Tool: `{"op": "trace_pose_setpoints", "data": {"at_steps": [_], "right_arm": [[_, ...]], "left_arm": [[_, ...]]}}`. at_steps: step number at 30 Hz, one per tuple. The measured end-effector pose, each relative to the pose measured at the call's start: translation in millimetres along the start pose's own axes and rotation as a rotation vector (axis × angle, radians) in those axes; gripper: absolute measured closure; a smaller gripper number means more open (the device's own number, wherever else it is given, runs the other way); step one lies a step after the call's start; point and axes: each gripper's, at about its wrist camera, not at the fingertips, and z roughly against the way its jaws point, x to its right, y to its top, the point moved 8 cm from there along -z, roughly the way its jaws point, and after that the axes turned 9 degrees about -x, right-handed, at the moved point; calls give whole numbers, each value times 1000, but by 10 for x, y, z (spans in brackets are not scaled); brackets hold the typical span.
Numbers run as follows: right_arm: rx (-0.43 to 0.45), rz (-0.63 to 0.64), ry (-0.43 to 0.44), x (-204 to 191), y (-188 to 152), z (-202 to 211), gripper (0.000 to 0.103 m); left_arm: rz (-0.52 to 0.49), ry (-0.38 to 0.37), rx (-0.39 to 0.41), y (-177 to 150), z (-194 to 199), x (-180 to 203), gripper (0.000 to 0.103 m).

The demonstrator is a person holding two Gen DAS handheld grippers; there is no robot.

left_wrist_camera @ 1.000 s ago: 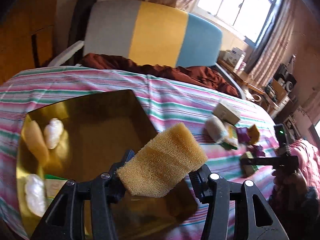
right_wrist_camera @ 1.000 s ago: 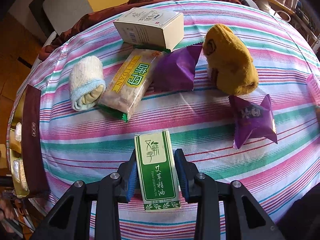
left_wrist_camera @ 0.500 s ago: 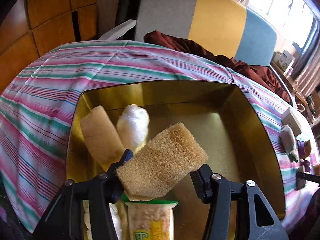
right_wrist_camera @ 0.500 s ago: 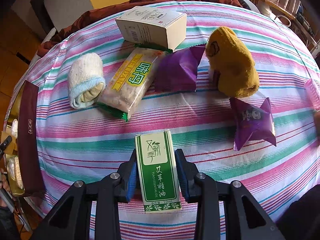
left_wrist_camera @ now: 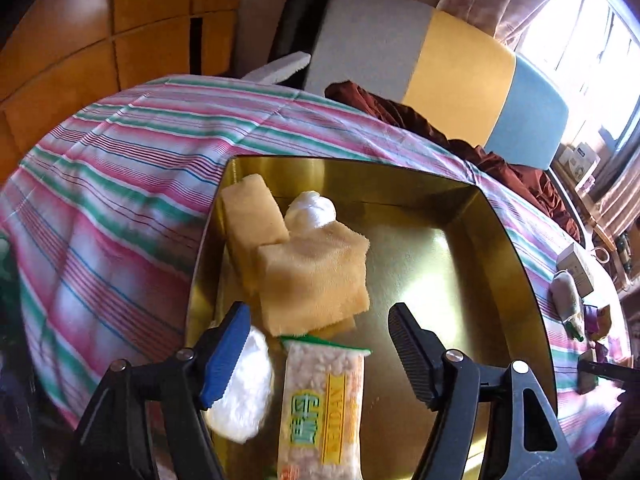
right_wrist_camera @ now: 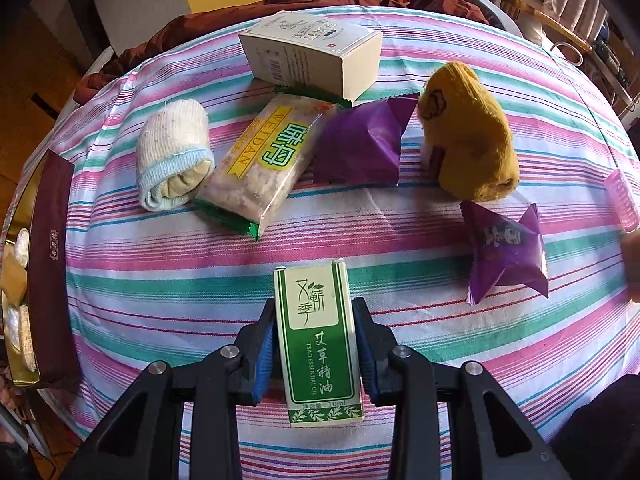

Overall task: Organize objects
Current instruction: 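Lower the yellow sponge into the gold tray and open the left tool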

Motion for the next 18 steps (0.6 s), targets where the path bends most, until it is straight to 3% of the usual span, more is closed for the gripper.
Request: {"op": "trace_pose_setpoints", "data": {"at_steps": [9,18], "right_arm": [[10,73,-64,-145,-125,47,68],[27,132,-77,-458,-316,59,73]], "left_arm": [[-52,24,101,-157,396,78,30],[-75,15,108,-287,468,110,30]]}}
